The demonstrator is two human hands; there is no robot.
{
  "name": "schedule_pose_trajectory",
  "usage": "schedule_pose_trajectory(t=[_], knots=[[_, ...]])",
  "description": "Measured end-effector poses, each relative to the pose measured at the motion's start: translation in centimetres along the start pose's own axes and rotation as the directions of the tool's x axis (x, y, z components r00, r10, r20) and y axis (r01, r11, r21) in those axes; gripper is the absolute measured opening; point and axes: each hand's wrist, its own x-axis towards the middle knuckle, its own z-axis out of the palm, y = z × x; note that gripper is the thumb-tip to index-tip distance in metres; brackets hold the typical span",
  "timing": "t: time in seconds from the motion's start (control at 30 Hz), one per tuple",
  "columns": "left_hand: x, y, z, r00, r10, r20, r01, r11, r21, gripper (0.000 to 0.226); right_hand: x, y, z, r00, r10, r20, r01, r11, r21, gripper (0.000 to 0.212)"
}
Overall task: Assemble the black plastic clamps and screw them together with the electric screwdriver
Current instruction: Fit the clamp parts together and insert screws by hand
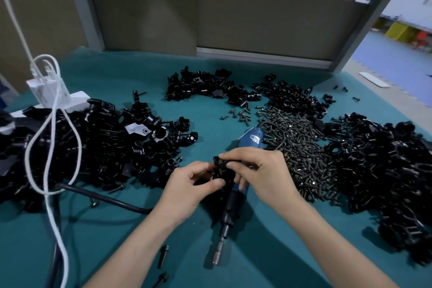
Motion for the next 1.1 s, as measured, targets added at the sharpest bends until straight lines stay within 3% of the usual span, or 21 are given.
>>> schedule_pose_trajectory(t=[0.13,0.33,0.67,0.93,1.1], knots=[[0.1,-0.1,-0.1,1.0,0.01,0.005,-0.011,1.0,0.014,0.032,-0.5,0.4,0.9,0.988,-0.118,-0.097,0.114,0.992,-0.049,0.021],[0.0,-0.1,0.0,1.0,-0.019,0.02,0.02,0.998,-0.053,0.034,-0.7,0.6,1.6,0.936,-0.303,-0.18,0.236,0.918,-0.318,0.017],[0.0,-0.1,0.0,0.999,-0.032,0.029,0.035,0.994,-0.099,0.023,-1.0,0.3,2.0,0.924,-0.334,-0.186,0.271,0.916,-0.297,0.016],[0.0,-0.1,0.1,1.0,0.0,0.029,0.004,0.992,-0.122,0.033,-1.1,0.6,2.0,0.902,-0.396,-0.171,0.309,0.871,-0.382,0.018],[0.0,-0.2,0.1,1.0,0.009,-0.006,-0.01,0.993,-0.118,0.045,-0.9,0.7,1.1,0.949,-0.312,-0.04,0.297,0.929,-0.221,0.022]])
